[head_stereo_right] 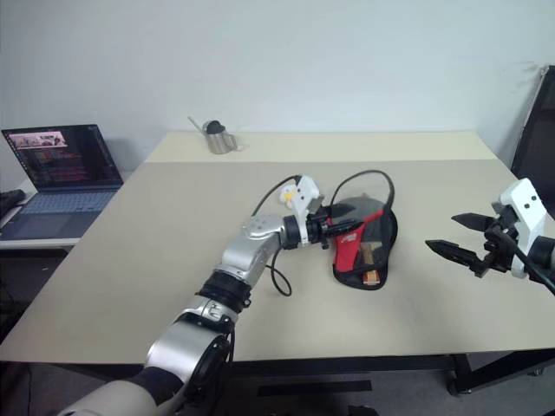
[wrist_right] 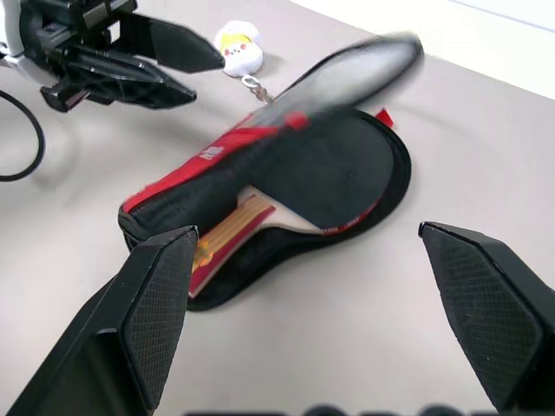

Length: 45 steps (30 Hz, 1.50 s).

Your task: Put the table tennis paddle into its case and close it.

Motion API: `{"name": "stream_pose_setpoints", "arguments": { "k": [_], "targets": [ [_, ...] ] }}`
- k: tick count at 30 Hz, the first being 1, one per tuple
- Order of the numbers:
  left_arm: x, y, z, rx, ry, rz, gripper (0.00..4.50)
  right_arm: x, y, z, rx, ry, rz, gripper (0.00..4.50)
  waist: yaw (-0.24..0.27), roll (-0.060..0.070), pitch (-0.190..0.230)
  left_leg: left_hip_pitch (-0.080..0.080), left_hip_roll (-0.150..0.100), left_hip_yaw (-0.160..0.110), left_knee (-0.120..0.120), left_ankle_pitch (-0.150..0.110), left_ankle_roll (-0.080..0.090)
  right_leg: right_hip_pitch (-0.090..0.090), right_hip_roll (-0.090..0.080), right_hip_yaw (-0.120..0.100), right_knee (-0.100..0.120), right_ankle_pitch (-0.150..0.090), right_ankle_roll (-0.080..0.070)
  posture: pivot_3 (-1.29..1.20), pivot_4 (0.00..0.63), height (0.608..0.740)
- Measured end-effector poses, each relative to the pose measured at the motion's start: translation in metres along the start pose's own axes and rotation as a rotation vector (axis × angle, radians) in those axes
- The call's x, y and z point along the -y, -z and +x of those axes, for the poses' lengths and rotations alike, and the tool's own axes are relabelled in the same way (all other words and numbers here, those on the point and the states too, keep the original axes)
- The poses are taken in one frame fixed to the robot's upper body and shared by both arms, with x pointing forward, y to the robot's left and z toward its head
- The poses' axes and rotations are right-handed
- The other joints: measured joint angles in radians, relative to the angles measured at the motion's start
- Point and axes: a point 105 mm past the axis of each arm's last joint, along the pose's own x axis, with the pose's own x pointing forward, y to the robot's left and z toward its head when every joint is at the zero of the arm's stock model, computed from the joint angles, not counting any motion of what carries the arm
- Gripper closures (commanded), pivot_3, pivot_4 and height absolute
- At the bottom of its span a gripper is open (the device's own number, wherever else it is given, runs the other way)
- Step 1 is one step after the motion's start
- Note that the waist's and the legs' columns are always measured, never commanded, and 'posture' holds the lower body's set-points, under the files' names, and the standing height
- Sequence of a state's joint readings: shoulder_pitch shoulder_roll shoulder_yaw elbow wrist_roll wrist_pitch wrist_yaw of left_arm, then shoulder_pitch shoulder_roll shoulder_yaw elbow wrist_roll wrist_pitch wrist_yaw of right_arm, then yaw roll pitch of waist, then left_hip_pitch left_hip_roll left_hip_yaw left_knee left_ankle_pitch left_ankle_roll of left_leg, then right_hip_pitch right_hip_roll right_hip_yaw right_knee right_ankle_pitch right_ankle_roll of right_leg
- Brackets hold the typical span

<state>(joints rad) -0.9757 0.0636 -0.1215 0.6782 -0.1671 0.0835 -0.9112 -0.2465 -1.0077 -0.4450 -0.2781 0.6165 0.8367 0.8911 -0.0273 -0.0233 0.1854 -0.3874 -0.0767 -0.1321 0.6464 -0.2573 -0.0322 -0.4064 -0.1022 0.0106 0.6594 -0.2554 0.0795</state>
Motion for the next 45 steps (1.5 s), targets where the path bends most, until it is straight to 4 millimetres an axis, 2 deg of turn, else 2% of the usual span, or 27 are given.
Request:
{"name": "stream_pose_setpoints", "arguments": {
  "k": [3,7,9,13,16,21,23,26,29,34,37,41,45],
  "targets": [
    [-0.004,0.002,-0.007,-0.011,-0.002,0.013,2.3,0.0,0.0,0.001,0.002,0.017,-0.004,0.03,0.0,0.0,0.0,0.001,0.0,0.0,0.0,0.0,0.0,0.0,0.0,0.0,0.0,0.0,0.0,0.0,0.15,0.74],
    [-0.016,0.017,-0.029,-0.059,-0.051,0.002,2.3,-0.001,0.004,0.008,0.012,0.03,0.016,0.03,-0.001,0.0,0.0,0.001,0.0,0.0,0.0,0.0,0.0,0.0,0.0,0.001,0.001,0.0,0.0,0.0,0.15,0.74],
    [-0.022,0.027,-0.048,-0.088,-0.073,-0.006,2.3,-0.001,0.007,0.024,0.033,0.04,0.058,0.03,-0.006,0.0,0.0,0.003,0.0,0.0,0.0,0.0,0.0,0.0,0.001,0.003,0.002,0.0,0.0,0.0,0.15,0.74],
    [-0.026,0.034,-0.085,-0.105,-0.1,-0.025,2.3,0.008,0.02,0.057,0.011,0.102,0.128,0.03,-0.009,0.0,0.0,0.004,0.001,-0.001,-0.001,0.001,-0.001,0.0,0.001,0.004,0.002,0.0,0.0,0.0,0.15,0.74],
    [-0.026,0.034,-0.111,-0.11,-0.125,-0.045,2.3,0.014,0.04,0.086,-0.052,0.148,0.18,0.03,-0.005,0.0,0.0,0.004,0.001,-0.002,0.0,0.001,-0.002,0.0,0.001,0.004,0.002,0.0,0.0,0.0,0.15,0.74],
    [-0.026,0.023,-0.135,-0.094,-0.172,-0.056,2.3,0.029,0.07,0.109,-0.143,0.245,0.227,0.03,0.004,0.0,0.0,0.003,0.0,-0.003,0.0,0.002,-0.003,-0.001,0.0,0.004,0.001,0.0,0.0,0.0,0.15,0.74],
    [-0.023,0.02,-0.139,-0.097,-0.179,-0.051,2.3,0.031,0.077,0.113,-0.163,0.252,0.238,0.03,0.003,0.0,0.0,0.002,0.0,-0.003,-0.001,0.002,-0.003,-0.001,0.0,0.003,0.001,0.0,0.0,0.0,0.15,0.74],
    [-0.02,0.016,-0.139,-0.086,-0.183,-0.053,2.3,0.021,0.084,0.122,-0.182,0.206,0.246,0.03,-0.002,0.0,0.0,0.003,0.0,-0.002,-0.001,0.002,-0.003,-0.001,0.0,0.004,0.001,0.0,0.0,0.0,0.15,0.74],
    [-0.02,0.014,-0.139,-0.083,-0.195,-0.055,2.3,0.01,0.086,0.129,-0.189,0.149,0.244,0.03,-0.007,0.0,0.0,0.004,0.0,-0.002,-0.001,0.001,-0.003,-0.001,0.001,0.004,0.002,0.0,0.0,0.0,0.15,0.74],
    [-0.021,0.013,-0.14,-0.08,-0.209,-0.056,2.3,0.004,0.083,0.138,-0.174,0.123,0.253,0.03,-0.016,0.0,0.0,0.005,0.001,-0.002,-0.001,0.001,-0.002,-0.001,0.001,0.005,0.003,0.0,-0.001,0.0,0.15,0.74],
    [-0.021,0.013,-0.14,-0.078,-0.212,-0.059,2.3,0.018,0.082,0.137,-0.181,0.196,0.213,0.03,-0.015,0.0,0.0,0.004,0.001,-0.002,0.0,0.001,-0.003,-0.001,0.001,0.005,0.003,0.0,-0.001,0.0,0.15,0.74],
    [-0.021,0.013,-0.14,-0.075,-0.212,-0.06,2.3,0.038,0.076,0.124,-0.192,0.286,0.13,0.03,-0.009,0.0,0.0,0.004,0.001,-0.002,-0.001,0.001,-0.003,-0.001,0.001,0.005,0.002,0.0,-0.001,0.0,0.15,0.74],
    [-0.021,0.012,-0.14,-0.075,-0.211,-0.06,2.3,0.046,0.068,0.114,-0.159,0.311,0.175,0.03,-0.01,0.0,0.0,0.004,0.001,-0.001,-0.001,0.001,-0.003,-0.001,0.001,0.005,0.002,0.0,-0.001,0.0,0.15,0.74]
  ]
}}
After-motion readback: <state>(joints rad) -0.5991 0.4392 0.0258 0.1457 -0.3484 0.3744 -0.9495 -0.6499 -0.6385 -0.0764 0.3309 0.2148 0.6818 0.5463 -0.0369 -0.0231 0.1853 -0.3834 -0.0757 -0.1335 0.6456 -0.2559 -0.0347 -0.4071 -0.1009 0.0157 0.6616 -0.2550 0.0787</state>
